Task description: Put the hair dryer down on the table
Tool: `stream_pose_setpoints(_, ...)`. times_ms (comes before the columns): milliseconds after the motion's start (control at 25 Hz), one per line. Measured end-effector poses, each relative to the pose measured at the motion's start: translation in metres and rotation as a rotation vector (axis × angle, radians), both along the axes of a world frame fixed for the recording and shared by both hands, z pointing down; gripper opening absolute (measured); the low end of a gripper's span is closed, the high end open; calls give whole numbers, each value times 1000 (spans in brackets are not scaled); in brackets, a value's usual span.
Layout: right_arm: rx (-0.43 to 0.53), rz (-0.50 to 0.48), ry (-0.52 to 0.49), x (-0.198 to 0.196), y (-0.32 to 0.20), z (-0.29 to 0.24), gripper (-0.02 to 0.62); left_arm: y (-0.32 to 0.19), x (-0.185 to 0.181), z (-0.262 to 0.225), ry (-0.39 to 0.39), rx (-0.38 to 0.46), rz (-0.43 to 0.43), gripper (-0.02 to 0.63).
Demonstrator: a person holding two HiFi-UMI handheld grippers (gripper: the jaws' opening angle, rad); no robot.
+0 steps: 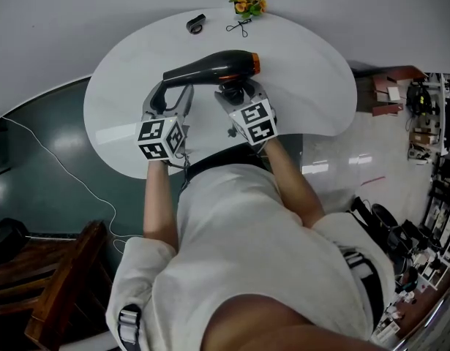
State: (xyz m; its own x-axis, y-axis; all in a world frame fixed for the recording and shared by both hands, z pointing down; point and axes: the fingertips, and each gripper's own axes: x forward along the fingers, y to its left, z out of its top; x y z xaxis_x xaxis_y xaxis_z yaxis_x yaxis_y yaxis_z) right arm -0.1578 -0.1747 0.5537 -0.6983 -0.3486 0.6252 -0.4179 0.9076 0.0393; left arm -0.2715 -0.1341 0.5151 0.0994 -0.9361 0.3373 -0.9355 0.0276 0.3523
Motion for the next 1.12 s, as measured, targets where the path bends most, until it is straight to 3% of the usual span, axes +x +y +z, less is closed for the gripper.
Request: stream_pose_setpoints(1120, -121, 21, 136, -4, -81, 50, 279, -90, -10, 62, 144, -95, 15, 302)
